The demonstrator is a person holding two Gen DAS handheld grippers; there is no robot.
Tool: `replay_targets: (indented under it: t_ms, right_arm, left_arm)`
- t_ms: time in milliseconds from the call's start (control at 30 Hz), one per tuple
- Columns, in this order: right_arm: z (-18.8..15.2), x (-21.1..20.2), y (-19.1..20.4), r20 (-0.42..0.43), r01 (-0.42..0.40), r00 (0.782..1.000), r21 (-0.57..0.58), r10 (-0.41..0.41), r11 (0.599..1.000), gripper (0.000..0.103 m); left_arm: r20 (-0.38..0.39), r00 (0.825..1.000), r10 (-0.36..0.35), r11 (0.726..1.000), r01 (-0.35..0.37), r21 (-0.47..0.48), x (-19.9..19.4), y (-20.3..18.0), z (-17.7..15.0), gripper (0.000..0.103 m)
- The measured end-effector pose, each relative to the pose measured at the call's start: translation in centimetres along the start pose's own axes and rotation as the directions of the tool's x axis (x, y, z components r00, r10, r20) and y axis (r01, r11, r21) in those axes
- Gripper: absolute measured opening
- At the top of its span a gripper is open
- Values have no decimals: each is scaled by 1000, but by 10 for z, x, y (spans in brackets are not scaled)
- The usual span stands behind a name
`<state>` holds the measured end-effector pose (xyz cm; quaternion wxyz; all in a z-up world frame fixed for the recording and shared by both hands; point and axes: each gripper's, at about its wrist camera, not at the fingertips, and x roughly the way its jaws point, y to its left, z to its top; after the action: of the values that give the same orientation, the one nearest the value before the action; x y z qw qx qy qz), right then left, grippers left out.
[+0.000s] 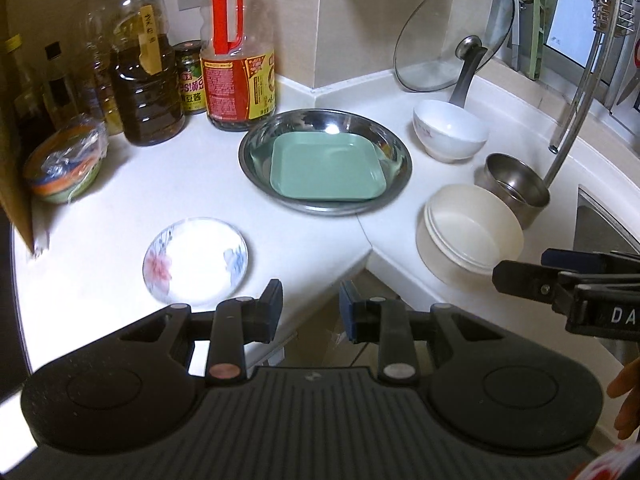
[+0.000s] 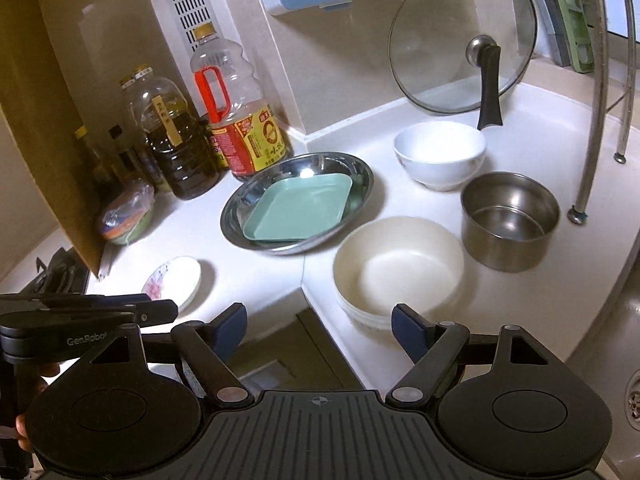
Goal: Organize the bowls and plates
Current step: 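Withdraw both grippers from the basin, then move both grippers toward the white floral saucer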
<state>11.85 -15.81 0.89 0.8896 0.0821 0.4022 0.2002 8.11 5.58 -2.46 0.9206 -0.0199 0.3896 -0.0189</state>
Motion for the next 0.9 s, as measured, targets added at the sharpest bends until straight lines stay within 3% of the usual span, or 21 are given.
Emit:
replay_targets:
  t_ms: [500,900]
  right_arm:
    - [-26,-33,-5,-30,-33,999,-81,31,996,80]
    - [-13,-7,8,-53,-51,997,-53,48,997,79]
  left_arm:
    - [22,997,70,997,-69,-47,-42,-28,-42,27]
    - [0,996,88,996,-88,-30,-29,3,-30,27]
